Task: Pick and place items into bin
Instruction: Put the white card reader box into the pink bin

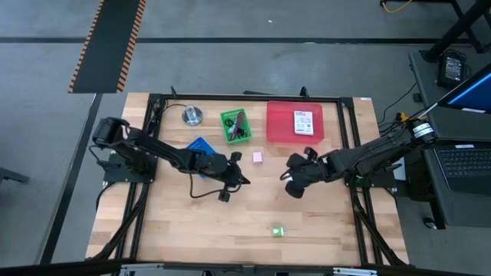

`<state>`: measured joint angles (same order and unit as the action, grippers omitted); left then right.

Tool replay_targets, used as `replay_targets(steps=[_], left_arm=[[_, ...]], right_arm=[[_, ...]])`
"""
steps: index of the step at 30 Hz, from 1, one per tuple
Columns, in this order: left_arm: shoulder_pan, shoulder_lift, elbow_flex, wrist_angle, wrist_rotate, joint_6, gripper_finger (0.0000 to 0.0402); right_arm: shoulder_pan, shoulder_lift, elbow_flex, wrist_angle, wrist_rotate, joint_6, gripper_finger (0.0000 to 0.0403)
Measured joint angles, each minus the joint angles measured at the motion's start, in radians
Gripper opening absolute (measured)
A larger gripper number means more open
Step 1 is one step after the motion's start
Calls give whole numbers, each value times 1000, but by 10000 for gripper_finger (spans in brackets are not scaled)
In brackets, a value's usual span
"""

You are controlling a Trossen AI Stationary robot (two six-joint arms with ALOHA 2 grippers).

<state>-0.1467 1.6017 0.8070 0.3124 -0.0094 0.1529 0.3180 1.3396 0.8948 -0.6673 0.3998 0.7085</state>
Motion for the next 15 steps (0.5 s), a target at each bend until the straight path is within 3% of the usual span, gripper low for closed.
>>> replay_targets(steps=[11, 15], left_arm=[[-2, 131, 4, 224, -4, 92, 3], [-3, 168, 38, 244, -67, 126, 2]], right_arm=[[-52, 0, 0, -232, -1, 276, 0], [-94, 0, 0, -330, -3, 340, 0]])
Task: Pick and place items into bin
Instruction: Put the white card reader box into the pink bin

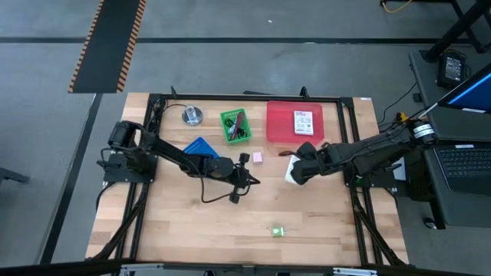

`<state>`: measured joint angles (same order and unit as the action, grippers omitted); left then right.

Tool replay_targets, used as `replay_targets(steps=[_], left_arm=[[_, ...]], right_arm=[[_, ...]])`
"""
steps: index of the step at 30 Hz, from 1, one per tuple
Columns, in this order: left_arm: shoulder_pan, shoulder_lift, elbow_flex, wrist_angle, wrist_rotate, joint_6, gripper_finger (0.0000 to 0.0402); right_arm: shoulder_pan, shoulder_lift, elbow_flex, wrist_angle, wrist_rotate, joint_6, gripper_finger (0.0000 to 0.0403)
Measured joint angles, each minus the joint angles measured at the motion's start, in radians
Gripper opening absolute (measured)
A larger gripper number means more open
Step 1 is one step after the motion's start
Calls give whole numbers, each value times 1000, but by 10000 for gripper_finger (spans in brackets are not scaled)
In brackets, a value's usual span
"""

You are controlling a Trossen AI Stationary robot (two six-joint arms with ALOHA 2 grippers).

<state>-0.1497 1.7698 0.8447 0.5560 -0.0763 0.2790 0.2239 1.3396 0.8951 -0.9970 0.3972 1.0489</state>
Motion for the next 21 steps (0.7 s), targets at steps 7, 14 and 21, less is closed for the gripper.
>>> replay_targets(steps=[7, 14, 21], left_arm=[[3, 59, 53, -6, -84, 58, 2], [3, 103, 67, -9, -91, 112, 3], [3, 103, 67, -5, -96, 115, 3]], right_arm=[[-75, 0, -1, -44, -34, 2, 0], [-135, 0, -100, -12, -103, -9, 0], [-178, 0, -179, 138, -133, -59, 0]])
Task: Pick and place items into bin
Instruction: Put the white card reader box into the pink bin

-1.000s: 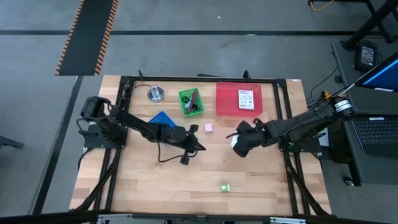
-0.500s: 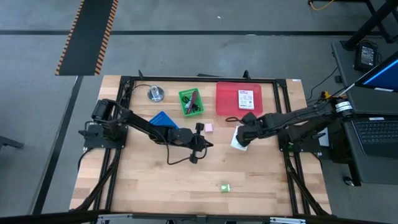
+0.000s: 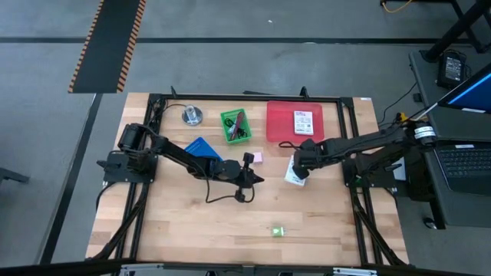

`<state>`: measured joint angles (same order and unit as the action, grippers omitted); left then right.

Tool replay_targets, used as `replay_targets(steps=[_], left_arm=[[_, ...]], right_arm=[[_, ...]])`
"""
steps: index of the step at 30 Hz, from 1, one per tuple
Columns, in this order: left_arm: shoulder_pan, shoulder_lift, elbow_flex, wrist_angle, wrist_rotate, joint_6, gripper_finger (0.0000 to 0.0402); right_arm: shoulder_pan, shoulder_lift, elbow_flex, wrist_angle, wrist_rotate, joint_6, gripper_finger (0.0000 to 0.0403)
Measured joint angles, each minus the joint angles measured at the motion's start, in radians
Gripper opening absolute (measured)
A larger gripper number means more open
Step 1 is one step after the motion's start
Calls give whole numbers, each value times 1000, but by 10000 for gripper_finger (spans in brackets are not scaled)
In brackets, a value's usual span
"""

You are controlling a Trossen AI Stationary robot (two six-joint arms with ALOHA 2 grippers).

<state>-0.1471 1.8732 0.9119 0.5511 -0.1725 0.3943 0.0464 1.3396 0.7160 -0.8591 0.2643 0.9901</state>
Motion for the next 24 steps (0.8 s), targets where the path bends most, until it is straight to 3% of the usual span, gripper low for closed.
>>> replay_targets(steps=[12, 24], left_arm=[[1, 0, 0, -1, -2, 124, 2], [1, 0, 0, 0, -2, 126, 3]], right_arm=[[-37, 0, -52, 42, -33, -5, 0], [-37, 0, -53, 57, -31, 0, 0]])
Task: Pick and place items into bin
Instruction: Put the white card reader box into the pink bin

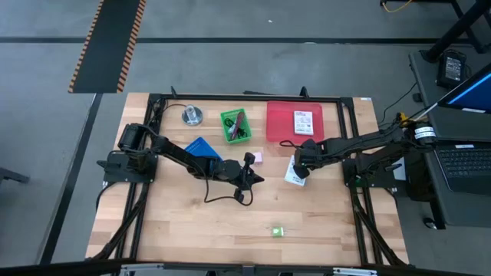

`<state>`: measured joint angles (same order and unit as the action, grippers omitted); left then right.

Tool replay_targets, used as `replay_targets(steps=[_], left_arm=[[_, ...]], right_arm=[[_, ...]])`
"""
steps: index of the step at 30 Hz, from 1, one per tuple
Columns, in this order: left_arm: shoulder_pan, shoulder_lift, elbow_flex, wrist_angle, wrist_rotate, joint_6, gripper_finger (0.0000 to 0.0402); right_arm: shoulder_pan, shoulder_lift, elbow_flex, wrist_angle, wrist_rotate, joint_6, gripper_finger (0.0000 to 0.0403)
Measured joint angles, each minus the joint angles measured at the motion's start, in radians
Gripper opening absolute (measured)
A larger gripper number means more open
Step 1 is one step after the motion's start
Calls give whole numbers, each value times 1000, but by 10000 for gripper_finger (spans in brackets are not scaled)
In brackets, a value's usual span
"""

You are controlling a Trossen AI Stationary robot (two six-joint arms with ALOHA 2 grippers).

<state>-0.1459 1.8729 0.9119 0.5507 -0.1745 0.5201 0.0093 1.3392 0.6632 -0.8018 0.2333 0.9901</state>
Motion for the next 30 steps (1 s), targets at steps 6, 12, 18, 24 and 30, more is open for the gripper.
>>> replay_targets(steps=[6, 12, 18, 24, 30], left_arm=[[0, 0, 0, 0, 0, 1, 4], [0, 0, 0, 0, 0, 35, 3], [0, 0, 0, 0, 0, 34, 4], [0, 0, 0, 0, 0, 34, 3], [1, 0, 0, 0, 0, 36, 5]], right_arm=[[0, 0, 0, 2, 1, 3, 0], [0, 0, 0, 2, 1, 5, 0], [0, 0, 0, 1, 1, 3, 0], [0, 0, -17, 15, 2, 2, 0], [1, -3, -91, 115, 13, 4, 0]])
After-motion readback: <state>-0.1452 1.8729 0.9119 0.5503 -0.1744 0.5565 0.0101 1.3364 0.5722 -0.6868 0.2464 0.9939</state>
